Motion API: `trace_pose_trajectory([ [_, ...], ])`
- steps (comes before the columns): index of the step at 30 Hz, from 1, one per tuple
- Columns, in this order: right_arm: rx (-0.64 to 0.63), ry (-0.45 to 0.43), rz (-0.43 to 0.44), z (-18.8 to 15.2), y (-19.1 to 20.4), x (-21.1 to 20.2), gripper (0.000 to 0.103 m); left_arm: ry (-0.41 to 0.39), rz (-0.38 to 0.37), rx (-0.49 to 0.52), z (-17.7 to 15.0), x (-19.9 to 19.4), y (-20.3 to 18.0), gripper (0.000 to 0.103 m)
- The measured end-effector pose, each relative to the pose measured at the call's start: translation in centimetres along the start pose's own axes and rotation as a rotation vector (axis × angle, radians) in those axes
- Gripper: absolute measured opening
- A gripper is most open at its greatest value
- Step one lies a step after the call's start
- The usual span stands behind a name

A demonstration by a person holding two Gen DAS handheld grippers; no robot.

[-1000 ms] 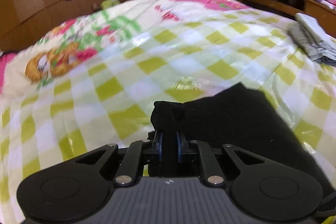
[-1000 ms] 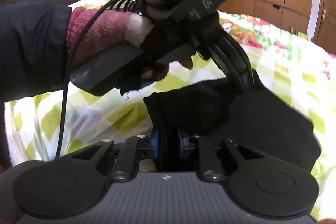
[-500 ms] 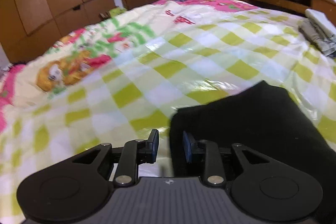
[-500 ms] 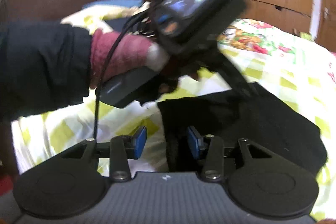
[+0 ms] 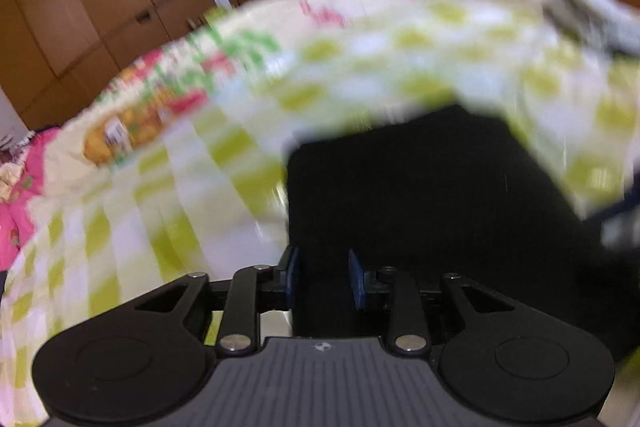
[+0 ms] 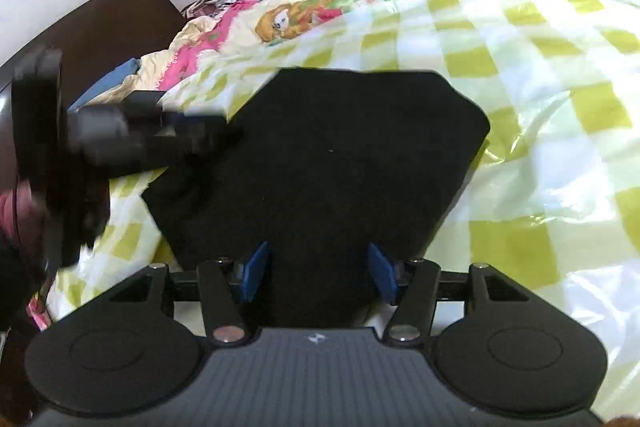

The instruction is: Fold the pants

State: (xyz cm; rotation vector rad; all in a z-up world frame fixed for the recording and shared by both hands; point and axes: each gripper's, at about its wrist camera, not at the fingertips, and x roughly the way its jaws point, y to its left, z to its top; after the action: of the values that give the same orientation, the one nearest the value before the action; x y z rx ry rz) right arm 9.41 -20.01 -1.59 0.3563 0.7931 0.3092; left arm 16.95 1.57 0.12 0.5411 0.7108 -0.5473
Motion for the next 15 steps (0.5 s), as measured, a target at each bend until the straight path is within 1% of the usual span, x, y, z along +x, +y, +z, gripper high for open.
trace_pose_trajectory([
  [2,0.089,-0.024,0.033,1.0,-1.4,-0.1,0.057,0.0,0.013,0.008,-0.2,0.1,-0.2,0.042],
  [5,0.138,-0.062,0.016,2.2,-2.9,-0.5,0.057,-0.035,-0.016,-0.055,0.8,-0.8,0.9,0.043],
  [7,0.156,-0.04,0.016,3.1,-3.4,0.3,0.057,-0.04,-0.033,-0.106,0.9,-0.6,1.6,0.045],
  [8,0.158,-0.033,0.011,3.4,-3.6,1.1,0.058,-0.032,-0.032,-0.117,0.7,-0.1,1.8,0.05],
  [11,0.152,0.015,-0.02,4.0,-3.4,3.5,0.058,-0.013,-0.011,-0.113,-0.3,1.4,1.3,0.054],
  [12,0.165,0.024,-0.023,4.0,-3.5,3.5,0.058,-0.015,-0.009,-0.118,-0.5,1.4,1.2,0.054],
  [13,0.179,0.022,-0.027,4.0,-3.6,2.9,0.055,-0.019,-0.01,-0.121,-0.4,1.3,1.4,0.055],
  [15,0.186,0.009,-0.04,3.7,-3.7,1.0,0.057,-0.023,-0.026,-0.127,-0.2,0.9,1.7,0.055],
])
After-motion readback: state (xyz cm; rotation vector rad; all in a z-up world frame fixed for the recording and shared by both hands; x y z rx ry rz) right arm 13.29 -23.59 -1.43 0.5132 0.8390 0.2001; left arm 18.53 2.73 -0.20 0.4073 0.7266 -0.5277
